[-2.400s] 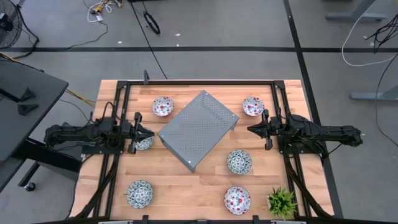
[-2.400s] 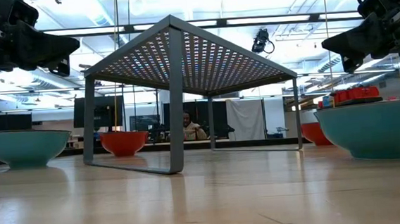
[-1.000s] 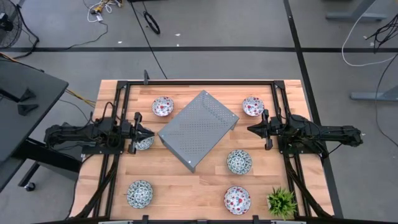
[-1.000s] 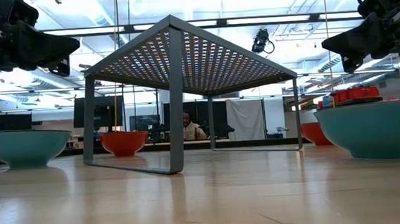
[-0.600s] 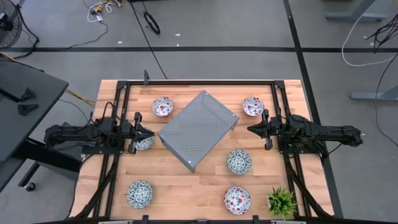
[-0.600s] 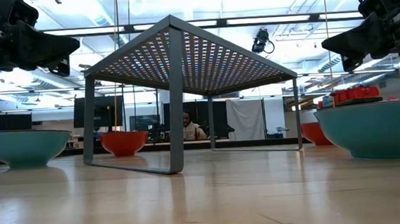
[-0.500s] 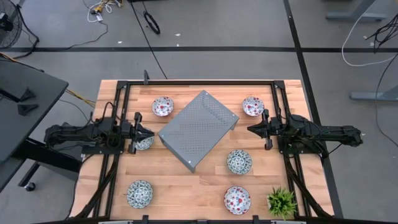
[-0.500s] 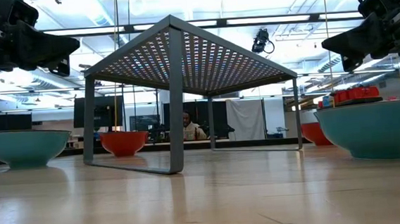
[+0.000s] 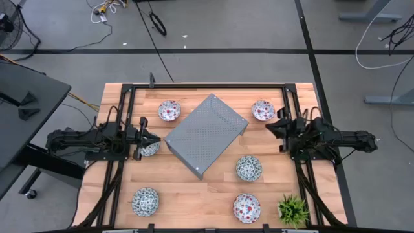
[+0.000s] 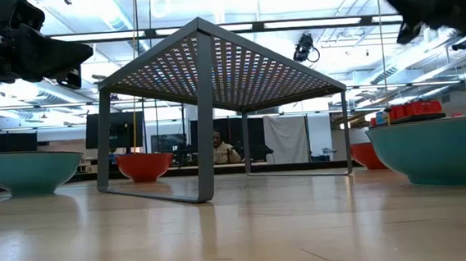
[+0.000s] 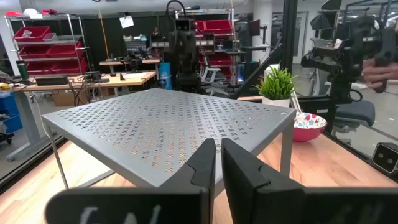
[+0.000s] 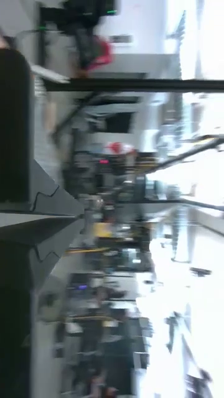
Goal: Pick & Place Mini bowls
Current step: Put the bottom red patterned bowl on the shelf
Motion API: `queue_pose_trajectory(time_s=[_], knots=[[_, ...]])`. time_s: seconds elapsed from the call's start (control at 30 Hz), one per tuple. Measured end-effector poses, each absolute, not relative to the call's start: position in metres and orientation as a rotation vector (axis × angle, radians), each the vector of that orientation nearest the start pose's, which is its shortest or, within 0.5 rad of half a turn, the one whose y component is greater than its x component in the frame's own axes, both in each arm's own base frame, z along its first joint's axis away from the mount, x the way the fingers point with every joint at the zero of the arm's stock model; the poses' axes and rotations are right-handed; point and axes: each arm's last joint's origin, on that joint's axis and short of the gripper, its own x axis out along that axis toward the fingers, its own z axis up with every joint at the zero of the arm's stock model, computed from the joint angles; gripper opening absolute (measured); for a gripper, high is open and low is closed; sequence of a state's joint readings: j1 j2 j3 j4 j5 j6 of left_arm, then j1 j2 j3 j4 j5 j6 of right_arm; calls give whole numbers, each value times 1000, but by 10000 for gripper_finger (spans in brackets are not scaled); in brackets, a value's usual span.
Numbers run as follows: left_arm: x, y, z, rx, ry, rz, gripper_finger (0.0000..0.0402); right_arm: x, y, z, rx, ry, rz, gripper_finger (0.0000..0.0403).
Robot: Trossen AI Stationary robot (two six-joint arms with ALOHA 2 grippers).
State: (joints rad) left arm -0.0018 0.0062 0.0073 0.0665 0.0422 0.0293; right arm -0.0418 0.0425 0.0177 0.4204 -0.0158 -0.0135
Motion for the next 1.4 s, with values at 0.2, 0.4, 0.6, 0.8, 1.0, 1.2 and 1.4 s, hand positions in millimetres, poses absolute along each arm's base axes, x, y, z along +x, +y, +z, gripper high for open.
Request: queue_pose_trajectory(time_s=[0.2, 0.4, 0.6, 0.8, 1.0, 1.2, 1.4], knots=[[97, -1, 172, 31, -68, -43, 30, 84, -3, 221, 74, -575, 0, 23], [97, -1, 172, 31, -68, -43, 30, 76, -3, 232, 65, -715, 6, 23], [97, -1, 172, 31, -69, -43, 30, 63, -3, 244, 74, -894, -24, 23], [97, -1, 172, 31, -68, -43, 30, 55, -4, 250, 86, -995, -50, 10], [97, -1, 172, 31, -68, -43, 30, 46, -5, 255, 116, -1105, -80, 3], [97, -1, 172, 31, -68, -43, 30, 35, -6, 270, 150, -1200, -113, 2], [97, -1, 172, 31, -68, -43, 30, 18, -5, 302, 147, -1285, -111, 1]])
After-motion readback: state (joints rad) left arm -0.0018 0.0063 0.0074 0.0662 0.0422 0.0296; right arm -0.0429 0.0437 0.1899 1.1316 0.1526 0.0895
